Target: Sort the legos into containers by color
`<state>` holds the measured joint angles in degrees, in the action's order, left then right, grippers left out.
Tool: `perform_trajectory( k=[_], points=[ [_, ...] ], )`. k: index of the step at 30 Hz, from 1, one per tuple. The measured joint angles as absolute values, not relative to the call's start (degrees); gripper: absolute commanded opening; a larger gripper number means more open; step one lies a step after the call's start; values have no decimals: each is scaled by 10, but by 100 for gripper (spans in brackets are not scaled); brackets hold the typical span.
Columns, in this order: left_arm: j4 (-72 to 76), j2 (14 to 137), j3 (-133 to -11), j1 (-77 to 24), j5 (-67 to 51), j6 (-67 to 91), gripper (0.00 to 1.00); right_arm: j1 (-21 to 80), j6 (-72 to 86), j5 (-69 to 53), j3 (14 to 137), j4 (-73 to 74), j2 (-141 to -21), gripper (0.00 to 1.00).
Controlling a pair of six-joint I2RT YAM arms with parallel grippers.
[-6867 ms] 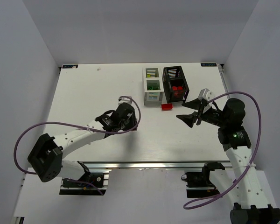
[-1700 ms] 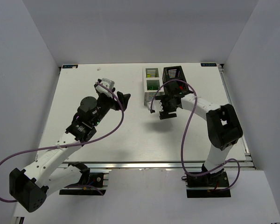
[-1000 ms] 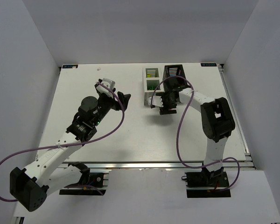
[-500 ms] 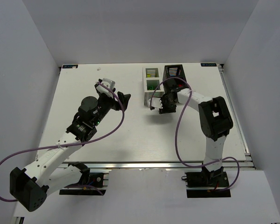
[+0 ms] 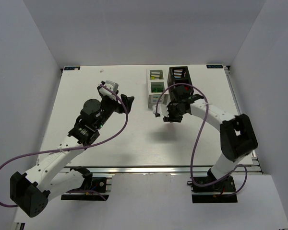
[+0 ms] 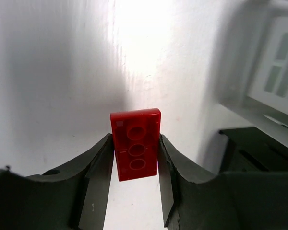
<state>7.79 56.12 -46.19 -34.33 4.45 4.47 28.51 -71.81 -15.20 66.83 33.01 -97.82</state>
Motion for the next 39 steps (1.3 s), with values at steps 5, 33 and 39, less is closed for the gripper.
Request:
perform_trajectory(
  k=[5, 33, 39],
  points=[
    [78, 561, -462, -343, 45, 43, 89, 276, -595, -220, 688, 320, -881, 0],
    [78, 558, -457, -343, 45, 40, 89, 127, -209, -133, 795, 63, -997, 53],
    [78, 558, -457, -343, 45, 39, 89, 122, -197, -138, 830, 66, -1024, 70]
  ],
)
